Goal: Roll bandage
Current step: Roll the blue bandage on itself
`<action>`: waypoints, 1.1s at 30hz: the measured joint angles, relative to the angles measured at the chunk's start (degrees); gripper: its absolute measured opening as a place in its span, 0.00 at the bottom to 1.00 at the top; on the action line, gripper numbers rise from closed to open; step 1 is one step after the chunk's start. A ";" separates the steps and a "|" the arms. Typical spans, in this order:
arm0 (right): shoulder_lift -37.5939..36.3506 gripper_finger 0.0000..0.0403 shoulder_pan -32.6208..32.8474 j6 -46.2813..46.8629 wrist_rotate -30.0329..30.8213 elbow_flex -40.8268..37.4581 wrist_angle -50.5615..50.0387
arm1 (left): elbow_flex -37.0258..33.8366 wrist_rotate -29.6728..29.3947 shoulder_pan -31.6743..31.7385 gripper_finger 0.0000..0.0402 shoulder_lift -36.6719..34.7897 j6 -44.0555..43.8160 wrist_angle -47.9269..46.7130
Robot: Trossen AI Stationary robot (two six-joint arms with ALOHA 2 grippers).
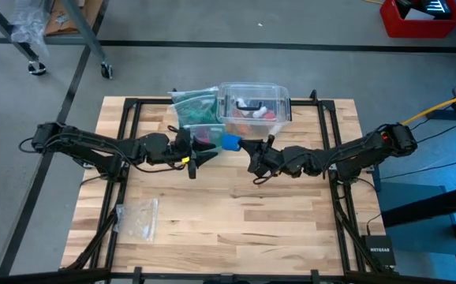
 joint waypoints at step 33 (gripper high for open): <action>0.00 0.02 1.33 -2.70 -7.17 0.00 5.89 | -0.02 4.32 0.26 0.29 8.42 1.69 19.74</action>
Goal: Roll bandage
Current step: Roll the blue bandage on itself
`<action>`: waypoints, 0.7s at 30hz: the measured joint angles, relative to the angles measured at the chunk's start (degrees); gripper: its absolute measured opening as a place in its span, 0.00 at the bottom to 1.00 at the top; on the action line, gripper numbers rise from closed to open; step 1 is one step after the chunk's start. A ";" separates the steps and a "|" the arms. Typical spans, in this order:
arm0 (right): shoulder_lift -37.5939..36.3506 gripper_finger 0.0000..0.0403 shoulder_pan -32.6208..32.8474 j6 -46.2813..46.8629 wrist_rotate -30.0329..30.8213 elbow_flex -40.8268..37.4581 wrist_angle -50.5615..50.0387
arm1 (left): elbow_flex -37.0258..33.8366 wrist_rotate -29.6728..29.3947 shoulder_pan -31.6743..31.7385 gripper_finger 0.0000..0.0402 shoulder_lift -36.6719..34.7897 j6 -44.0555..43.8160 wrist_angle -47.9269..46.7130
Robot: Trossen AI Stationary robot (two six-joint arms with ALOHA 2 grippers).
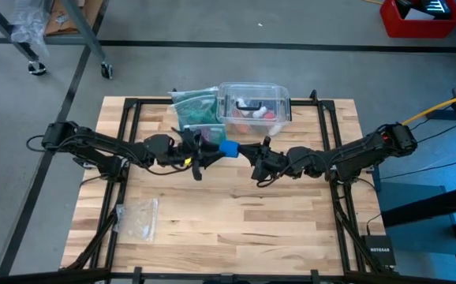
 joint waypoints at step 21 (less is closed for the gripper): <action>0.02 0.19 0.00 9.15 0.00 0.00 0.18 | 0.00 2.55 0.04 0.01 -0.04 5.13 0.51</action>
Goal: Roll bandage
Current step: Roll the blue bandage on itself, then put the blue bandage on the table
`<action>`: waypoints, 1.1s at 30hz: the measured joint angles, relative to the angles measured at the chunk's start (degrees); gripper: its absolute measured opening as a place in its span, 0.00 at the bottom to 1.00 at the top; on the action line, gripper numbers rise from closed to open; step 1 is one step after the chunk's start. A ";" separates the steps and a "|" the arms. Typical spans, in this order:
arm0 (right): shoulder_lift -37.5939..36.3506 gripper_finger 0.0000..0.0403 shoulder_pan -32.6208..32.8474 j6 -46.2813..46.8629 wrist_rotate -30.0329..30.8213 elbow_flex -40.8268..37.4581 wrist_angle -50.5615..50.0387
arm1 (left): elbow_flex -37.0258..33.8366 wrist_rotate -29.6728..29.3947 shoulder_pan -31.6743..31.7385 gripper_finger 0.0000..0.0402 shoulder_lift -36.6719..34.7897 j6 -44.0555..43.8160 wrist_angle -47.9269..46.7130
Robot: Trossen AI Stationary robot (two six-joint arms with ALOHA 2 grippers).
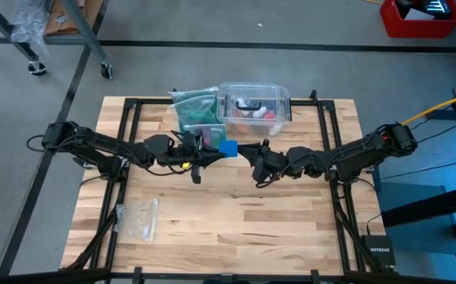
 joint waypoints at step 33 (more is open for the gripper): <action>0.00 0.37 4.90 32.18 42.49 0.00 -0.52 | 0.02 -2.20 -7.99 0.01 -3.35 -17.85 -18.15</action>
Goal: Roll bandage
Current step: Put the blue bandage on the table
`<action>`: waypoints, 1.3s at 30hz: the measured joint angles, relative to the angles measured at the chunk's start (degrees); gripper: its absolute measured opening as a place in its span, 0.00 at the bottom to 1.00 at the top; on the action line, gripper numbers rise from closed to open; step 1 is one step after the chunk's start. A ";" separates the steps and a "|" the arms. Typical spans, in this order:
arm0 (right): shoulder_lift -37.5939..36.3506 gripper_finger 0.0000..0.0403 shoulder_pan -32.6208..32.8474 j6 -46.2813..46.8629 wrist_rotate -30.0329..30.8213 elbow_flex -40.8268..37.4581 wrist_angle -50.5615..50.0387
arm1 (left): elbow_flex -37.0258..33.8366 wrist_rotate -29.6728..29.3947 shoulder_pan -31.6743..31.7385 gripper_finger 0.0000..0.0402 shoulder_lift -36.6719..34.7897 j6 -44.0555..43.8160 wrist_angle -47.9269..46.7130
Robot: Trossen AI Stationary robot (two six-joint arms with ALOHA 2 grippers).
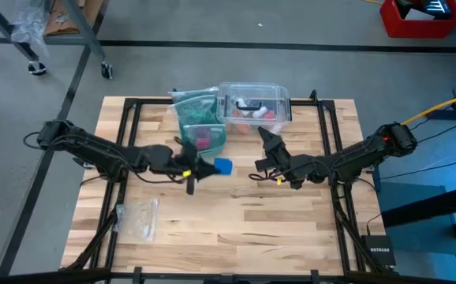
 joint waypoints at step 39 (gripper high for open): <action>-0.03 0.37 -0.04 17.56 -6.04 -0.02 -8.51 | 0.00 11.69 4.58 0.01 38.71 -41.21 28.14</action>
